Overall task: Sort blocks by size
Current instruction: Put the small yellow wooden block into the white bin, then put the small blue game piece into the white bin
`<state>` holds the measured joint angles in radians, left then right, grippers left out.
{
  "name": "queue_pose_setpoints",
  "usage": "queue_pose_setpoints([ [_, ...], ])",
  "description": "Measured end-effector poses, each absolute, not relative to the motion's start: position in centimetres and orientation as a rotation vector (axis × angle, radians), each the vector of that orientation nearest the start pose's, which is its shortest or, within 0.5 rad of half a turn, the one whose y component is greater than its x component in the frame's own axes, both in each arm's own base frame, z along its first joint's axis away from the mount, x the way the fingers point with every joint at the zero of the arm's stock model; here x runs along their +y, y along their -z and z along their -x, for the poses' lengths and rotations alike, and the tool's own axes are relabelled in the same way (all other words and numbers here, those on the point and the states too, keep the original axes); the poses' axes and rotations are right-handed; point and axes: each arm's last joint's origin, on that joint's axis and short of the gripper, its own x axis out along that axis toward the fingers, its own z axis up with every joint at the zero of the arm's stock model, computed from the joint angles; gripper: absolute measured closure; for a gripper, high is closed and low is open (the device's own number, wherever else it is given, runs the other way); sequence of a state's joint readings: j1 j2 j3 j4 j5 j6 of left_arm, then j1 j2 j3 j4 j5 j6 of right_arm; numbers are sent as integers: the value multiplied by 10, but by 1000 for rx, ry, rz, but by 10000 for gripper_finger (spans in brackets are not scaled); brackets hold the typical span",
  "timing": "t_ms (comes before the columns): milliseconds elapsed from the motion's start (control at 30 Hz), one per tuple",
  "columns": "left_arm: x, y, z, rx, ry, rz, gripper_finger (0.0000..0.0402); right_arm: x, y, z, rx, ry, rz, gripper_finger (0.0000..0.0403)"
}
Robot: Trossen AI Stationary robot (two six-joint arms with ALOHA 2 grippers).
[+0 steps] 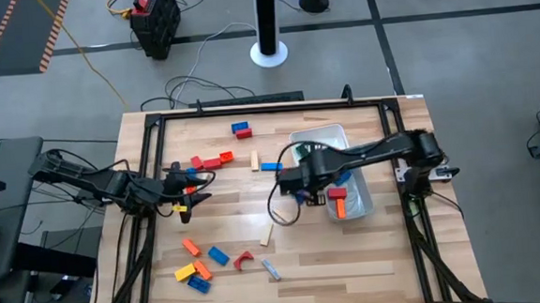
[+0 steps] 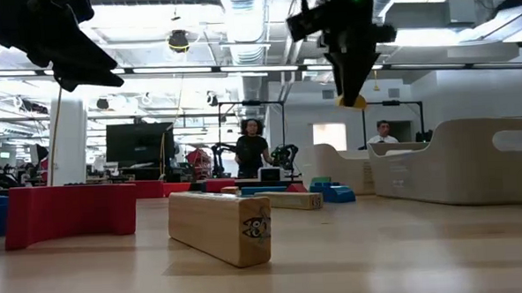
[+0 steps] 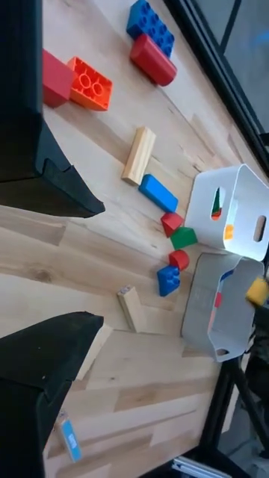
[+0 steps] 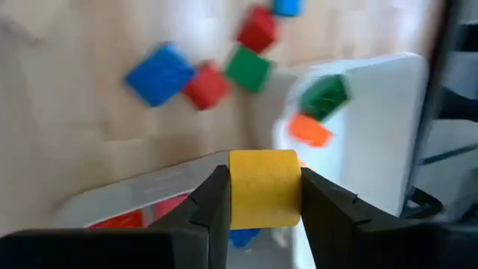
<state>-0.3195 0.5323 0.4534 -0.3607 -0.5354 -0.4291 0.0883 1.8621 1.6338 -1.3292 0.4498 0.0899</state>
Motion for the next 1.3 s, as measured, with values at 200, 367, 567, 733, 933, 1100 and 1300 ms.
queue_pose_setpoints([
  [200, -26, -242, -125, 315, -291, 231, 194, -25, -244, -335, 1370, 500, 268, 244],
  [367, -25, -242, -125, 314, -304, 212, 194, -65, -225, -324, 1332, 593, 156, 214],
  [567, -25, -242, -125, 320, -301, 163, 194, -77, -225, -319, 1371, 579, 80, 152],
  [733, -25, -242, -125, 318, -309, 152, 194, -48, -242, -331, 1294, 552, 72, 141],
  [933, -24, -242, -125, 312, -319, 174, 194, 1, -250, -340, 1188, 517, -94, 141],
  [1100, -25, -242, -125, 308, -323, 202, 194, 20, -236, -341, 1202, 466, -231, 141],
  [1300, -25, -242, -125, 306, -322, 199, 194, 29, -204, -352, 1247, 450, -270, 141],
])
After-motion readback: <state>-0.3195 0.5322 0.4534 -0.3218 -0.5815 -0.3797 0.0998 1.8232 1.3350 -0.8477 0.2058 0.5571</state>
